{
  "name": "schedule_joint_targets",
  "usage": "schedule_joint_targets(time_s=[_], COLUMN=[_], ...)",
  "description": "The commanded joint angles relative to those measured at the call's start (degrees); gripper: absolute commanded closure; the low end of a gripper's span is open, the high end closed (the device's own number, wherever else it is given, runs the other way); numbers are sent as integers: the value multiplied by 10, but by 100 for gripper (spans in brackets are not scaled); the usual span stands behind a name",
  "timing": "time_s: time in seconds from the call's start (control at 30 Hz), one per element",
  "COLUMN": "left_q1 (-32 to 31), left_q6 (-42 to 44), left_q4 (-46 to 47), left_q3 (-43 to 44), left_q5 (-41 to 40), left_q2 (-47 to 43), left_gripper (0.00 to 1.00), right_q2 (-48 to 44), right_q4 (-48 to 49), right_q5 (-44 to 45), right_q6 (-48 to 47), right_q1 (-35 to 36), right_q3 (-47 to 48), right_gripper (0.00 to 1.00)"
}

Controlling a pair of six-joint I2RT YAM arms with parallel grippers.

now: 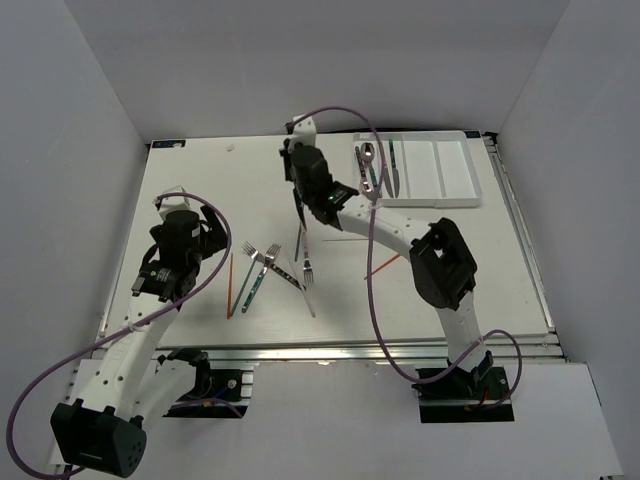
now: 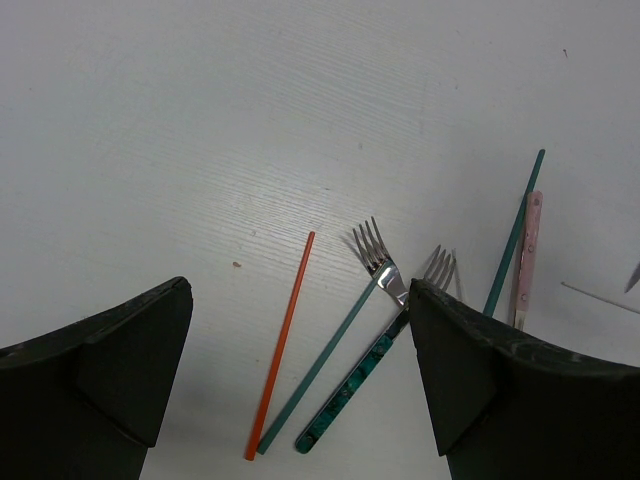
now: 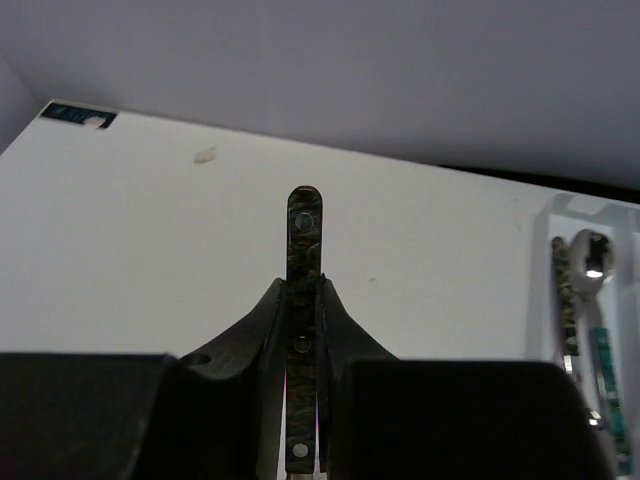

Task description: Sort the eating utensils into containers

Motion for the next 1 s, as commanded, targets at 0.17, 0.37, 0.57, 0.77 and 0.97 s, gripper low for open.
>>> schedule_joint_targets(time_s=[0.17, 0.37, 0.57, 0.77, 0.97], left_q1=[-1, -1, -1, -1, -1], left_q6=[4, 4, 7, 8, 8], left_q4=[8, 11, 11, 9, 7], left_q3=[-6, -8, -7, -5, -5], left_q5=[2, 9, 22, 21, 18], left_q2=[-4, 1, 30, 45, 51], left_gripper=[2, 2, 2, 2, 2], right_q2=[15, 93, 168, 184, 170], right_q4=[10, 8, -16, 6, 2], right_q5=[-8, -65, -95, -104, -107], right_q6=[-31, -40, -44, -53, -48], right_q1=[-178, -279, -328, -337, -337], right_q3=[62, 141, 229, 200, 155], right_gripper=[100, 100, 100, 100, 100])
